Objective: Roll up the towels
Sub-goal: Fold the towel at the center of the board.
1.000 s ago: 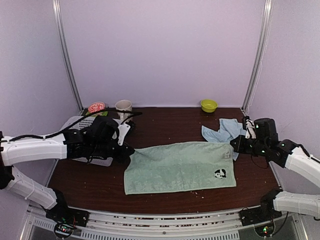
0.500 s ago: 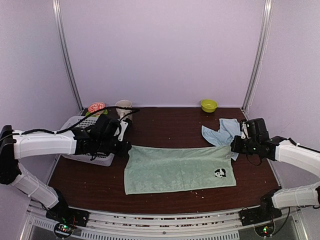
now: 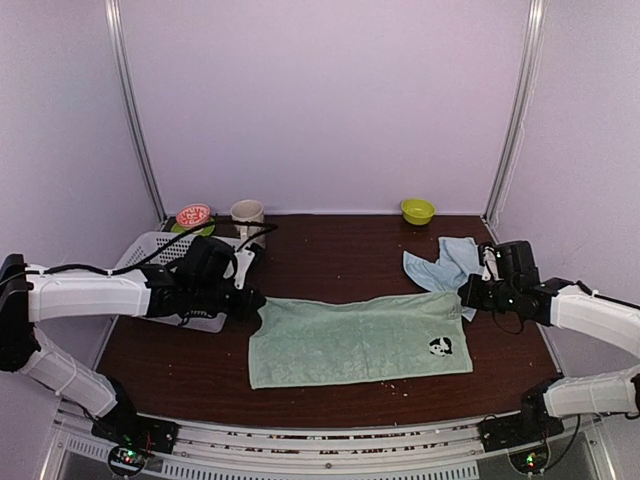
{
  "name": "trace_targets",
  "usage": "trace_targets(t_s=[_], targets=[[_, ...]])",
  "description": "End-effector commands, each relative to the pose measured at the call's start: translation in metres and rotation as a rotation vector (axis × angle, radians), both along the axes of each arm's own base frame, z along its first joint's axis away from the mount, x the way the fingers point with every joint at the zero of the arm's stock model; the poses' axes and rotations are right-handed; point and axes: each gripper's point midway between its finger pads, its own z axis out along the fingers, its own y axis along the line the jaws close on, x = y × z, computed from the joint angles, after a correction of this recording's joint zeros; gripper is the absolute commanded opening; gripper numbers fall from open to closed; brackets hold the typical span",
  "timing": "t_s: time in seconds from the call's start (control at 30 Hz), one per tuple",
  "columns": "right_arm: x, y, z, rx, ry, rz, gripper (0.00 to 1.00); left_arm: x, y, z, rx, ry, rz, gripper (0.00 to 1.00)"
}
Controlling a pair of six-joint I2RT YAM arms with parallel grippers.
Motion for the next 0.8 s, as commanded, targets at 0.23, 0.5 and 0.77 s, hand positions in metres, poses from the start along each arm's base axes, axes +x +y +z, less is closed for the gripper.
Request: trace_targets(t_s=[0.23, 0.5, 0.77], targets=[[-0.035, -0.005, -0.011, 0.023, 0.035, 0.017, 0.00, -0.024, 0.005, -0.010, -0.083, 0.048, -0.031, 0.00], [-0.048, -0.009, -0.017, 0.021, 0.062, 0.010, 0.00, -0.034, 0.018, -0.012, -0.052, 0.065, -0.021, 0.00], [-0.058, -0.008, -0.022, 0.038, 0.079, 0.019, 0.00, -0.039, 0.025, 0.000, -0.009, 0.046, -0.049, 0.00]])
